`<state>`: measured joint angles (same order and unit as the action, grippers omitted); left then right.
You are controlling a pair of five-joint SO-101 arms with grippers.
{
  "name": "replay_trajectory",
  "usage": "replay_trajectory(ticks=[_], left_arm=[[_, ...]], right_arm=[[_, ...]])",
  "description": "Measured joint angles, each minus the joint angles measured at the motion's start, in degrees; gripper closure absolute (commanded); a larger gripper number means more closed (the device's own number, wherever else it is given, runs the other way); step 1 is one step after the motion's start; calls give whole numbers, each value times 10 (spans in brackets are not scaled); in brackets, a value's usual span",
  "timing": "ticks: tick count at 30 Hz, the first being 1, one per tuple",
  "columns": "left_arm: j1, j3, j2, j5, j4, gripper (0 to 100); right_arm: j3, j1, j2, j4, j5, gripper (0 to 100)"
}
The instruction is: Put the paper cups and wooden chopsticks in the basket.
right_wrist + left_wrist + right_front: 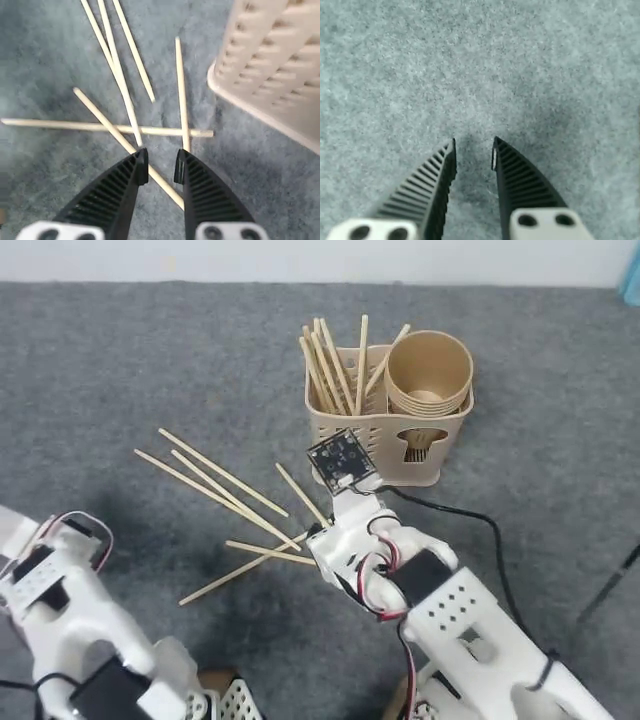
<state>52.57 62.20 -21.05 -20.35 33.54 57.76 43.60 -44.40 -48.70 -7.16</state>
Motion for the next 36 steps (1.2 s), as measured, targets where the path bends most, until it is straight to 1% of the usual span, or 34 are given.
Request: replay_trajectory(ticks=[5,16,22,27,32,34,36], left_arm=[[0,0,0,2,0,889],[0,0,0,2,0,889],[0,0,0,2,0,889],[0,0,0,2,0,889],[0,0,0,2,0,889],[0,0,0,2,0,889],[0,0,0,2,0,889]], right_arm=[[-62,0,136,7,0,893],[-295,0,459,80,1,893],[-433,-10,604,80,56,895],[-519,-27,686,81,66,897],[-546,-35,722,81,69,899],[-547,-36,724,81,69,931],[-548,-36,724,80,69,997]])
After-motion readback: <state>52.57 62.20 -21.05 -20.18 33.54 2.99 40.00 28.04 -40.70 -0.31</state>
